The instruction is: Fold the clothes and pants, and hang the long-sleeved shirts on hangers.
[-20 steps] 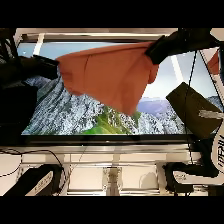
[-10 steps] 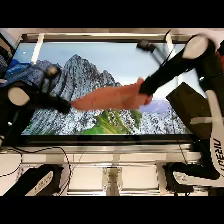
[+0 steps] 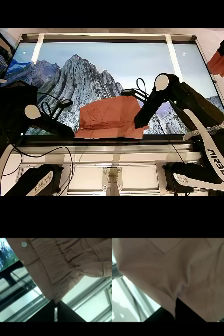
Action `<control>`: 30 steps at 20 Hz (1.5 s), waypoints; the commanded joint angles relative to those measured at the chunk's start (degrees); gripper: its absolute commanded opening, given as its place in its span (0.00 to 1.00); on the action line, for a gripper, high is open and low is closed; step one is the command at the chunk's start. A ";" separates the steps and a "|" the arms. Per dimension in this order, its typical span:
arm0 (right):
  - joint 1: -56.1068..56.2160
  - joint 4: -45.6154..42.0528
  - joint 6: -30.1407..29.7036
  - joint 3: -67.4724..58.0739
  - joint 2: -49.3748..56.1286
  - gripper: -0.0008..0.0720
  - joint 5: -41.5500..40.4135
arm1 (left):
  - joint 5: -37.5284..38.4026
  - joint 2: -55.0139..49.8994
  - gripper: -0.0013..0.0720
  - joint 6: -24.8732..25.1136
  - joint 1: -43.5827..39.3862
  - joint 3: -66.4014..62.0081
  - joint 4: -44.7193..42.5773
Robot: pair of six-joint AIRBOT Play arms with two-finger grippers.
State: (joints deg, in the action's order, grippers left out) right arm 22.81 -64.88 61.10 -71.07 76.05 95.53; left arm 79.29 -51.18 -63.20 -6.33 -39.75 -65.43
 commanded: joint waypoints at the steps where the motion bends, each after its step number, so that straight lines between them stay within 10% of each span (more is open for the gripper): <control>1: -1.40 -3.54 1.29 -0.68 -0.15 0.01 -11.21 | -10.80 0.07 0.05 -5.33 0.00 0.66 1.66; 7: -7.74 -4.48 2.60 -3.74 0.46 0.01 -27.54 | -33.09 -0.04 0.05 -9.16 -0.02 0.61 4.66; 16: -8.52 -4.35 4.09 -3.80 12.37 0.02 -38.97 | -41.44 -12.50 0.07 -9.11 -0.15 0.61 6.99; 18: -8.55 -4.50 4.09 -3.80 12.79 0.16 -40.76 | -42.36 -14.21 0.34 -7.41 -0.37 0.61 8.72; 20: -8.55 -4.68 4.13 -4.76 12.74 0.57 -40.96 | -43.98 -14.27 0.54 -6.88 -0.59 0.44 9.94; 22: -8.85 -5.01 4.35 -7.93 12.74 0.80 -38.23 | -43.58 -14.21 0.54 -6.88 -0.83 -1.01 9.99; 26: -14.51 -6.16 7.04 -19.02 12.72 0.86 -19.76 | -39.93 -10.91 0.54 -6.86 -0.09 -3.54 8.98; 30: -29.20 4.68 8.44 -17.14 12.52 0.86 1.31 | -32.02 -2.82 0.78 -6.88 4.26 -3.54 3.98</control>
State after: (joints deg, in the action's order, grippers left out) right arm 1.89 -67.57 68.14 -88.29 88.64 81.49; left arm 41.63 -58.52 -70.15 -4.54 -42.89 -58.30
